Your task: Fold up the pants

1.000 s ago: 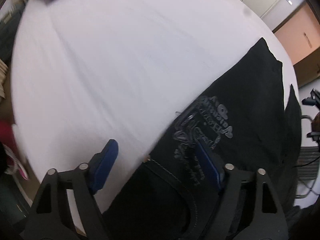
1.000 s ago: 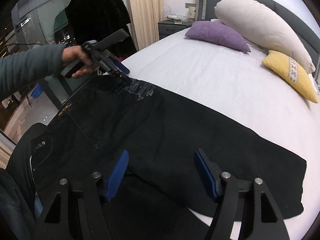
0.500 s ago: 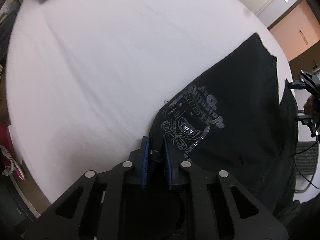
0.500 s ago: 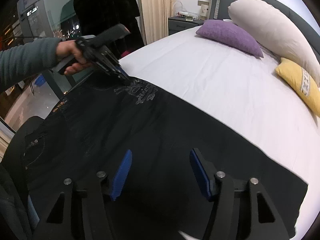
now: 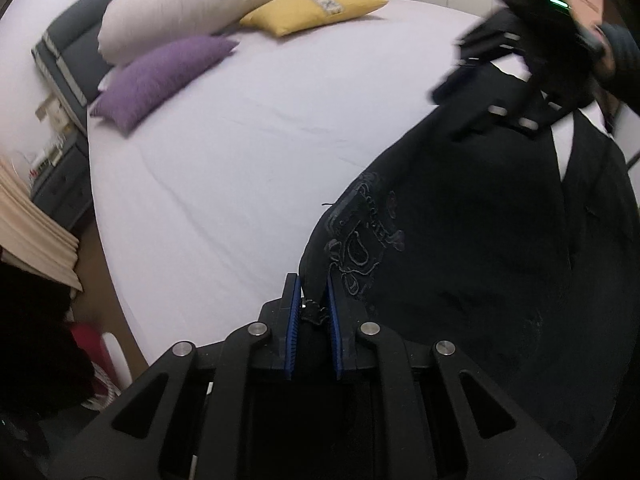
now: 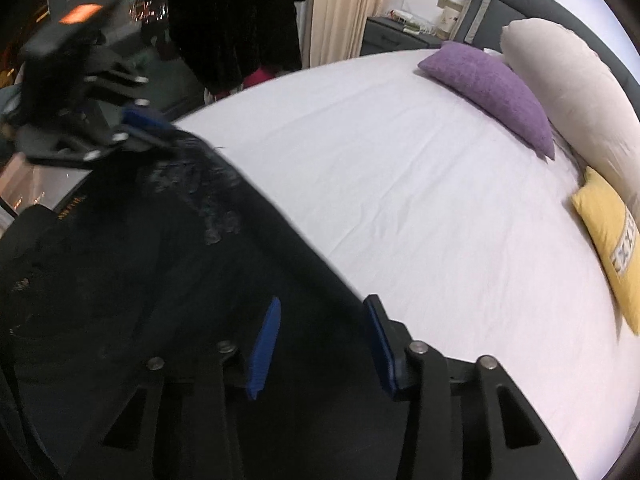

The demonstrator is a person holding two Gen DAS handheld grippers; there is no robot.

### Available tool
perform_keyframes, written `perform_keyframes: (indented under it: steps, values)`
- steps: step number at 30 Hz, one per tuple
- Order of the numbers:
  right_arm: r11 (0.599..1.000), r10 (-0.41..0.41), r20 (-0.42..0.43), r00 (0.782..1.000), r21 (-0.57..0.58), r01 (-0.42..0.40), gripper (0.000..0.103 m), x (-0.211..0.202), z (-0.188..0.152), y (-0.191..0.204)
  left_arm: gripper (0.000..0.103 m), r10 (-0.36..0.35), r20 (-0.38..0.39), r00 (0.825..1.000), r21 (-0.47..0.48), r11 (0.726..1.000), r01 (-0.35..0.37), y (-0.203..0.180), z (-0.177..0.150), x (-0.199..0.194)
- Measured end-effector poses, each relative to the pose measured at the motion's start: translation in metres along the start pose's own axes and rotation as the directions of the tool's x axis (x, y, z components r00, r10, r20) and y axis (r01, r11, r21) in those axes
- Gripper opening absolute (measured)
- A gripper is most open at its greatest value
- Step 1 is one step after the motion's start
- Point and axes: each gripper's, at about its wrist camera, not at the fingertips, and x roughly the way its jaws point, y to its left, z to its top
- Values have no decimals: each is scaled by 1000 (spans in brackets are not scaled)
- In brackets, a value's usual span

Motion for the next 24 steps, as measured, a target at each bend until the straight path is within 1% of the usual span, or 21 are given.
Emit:
perform_keyframes:
  steps: [1,2,4,6,7,8,10,16,18,19,21,22,23,24]
  values:
    - [1000,-3,-6,1000,-15,3,43,4,3,-1,12,-1,10,1000,3,1000,1,-13,-2,1]
    - [1000,-2,-11,1000,-26,2,43,6,6,-1,12,-2,17,1000,3,1000,2,-18,-6,-4]
    - [998,3,-31,1000,-57,-5,43,14,11,0,12,-3,22,1000,3,1000,3,-16,-12,-12]
    - [996,2,-60,998,-84,-7,43,22,14,4,12,-7,26,1000,-2,1000,7,-14,-15,-11]
    - [996,4,-74,997,-94,-11,43,27,16,5,12,-3,29,1000,-1,1000,3,-33,-23,-11]
    - [995,8,-90,996,-100,-17,42,31,17,4,12,1,29,1000,3,1000,-1,-33,-14,-4]
    - [995,15,-100,995,-94,-24,41,36,20,2,12,-5,29,1000,1,1000,5,-36,-15,-10]
    - [993,24,-142,990,-110,-40,35,48,28,-2,12,-6,35,999,4,1000,6,-33,-14,-5]
    - [992,41,-166,985,-110,-59,30,52,29,-4,12,-11,35,999,5,1000,10,-33,-15,-6]
    - [992,44,-173,984,-111,-64,29,53,28,-4,12,-13,34,999,7,1000,12,-26,-13,-3]
    - [991,60,-189,980,-108,-81,23,55,28,-7,12,-12,30,999,9,1000,12,-26,-12,-1]
    - [990,62,-198,978,-110,-85,18,57,27,-8,12,-9,28,1000,10,1000,8,-25,-12,1]
    - [990,61,-212,975,-115,-87,10,58,27,-10,12,-4,25,1000,8,1000,4,-23,-12,1]
    - [988,60,-226,972,-126,-90,10,60,26,-9,12,-3,23,1000,3,1000,3,-20,-12,2]
